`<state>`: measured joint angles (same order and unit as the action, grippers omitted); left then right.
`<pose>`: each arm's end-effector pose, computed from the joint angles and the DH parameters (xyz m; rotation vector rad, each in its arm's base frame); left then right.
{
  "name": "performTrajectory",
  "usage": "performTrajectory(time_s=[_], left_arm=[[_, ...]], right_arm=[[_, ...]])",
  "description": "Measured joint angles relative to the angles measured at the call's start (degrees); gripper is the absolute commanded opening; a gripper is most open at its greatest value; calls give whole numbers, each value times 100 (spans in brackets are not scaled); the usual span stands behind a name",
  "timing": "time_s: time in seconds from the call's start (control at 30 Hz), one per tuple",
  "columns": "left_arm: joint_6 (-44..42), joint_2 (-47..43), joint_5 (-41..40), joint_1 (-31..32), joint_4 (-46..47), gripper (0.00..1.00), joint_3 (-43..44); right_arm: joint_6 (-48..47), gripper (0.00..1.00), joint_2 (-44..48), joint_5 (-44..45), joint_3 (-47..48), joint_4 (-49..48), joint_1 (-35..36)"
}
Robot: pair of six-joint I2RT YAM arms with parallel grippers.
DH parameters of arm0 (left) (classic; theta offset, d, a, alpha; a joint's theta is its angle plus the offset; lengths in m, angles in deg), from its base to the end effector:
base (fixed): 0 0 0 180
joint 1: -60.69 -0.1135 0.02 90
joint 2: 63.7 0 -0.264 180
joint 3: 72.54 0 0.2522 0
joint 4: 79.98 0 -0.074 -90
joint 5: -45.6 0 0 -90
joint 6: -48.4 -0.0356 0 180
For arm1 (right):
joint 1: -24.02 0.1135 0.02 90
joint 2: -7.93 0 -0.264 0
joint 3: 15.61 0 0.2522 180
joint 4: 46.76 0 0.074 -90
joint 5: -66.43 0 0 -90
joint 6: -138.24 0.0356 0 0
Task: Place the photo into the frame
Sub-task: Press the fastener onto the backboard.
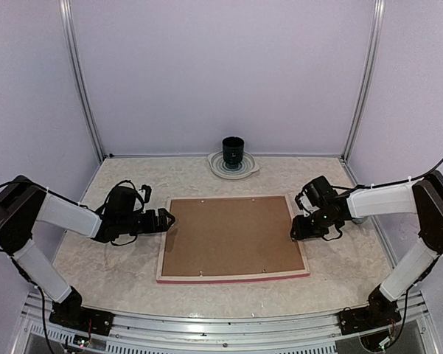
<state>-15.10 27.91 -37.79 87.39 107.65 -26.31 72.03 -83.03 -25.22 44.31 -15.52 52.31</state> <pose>0.2582 -0.1344 0.1309 0.0691 2.2997 -0.6238 0.2562 0.1390 0.1504 -0.1156 2.6981 0.3275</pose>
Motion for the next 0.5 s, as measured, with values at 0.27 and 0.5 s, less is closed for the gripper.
performTrajectory(time_s=[0.27, 0.5], left_arm=[[9, -2, -39, 0, 0, 99, 0], [20, -15, -52, 0, 0, 99, -9]], right_arm=[[-28, 43, 57, 20, -15, 81, 0], [-55, 31, 66, -24, -37, 61, 0]])
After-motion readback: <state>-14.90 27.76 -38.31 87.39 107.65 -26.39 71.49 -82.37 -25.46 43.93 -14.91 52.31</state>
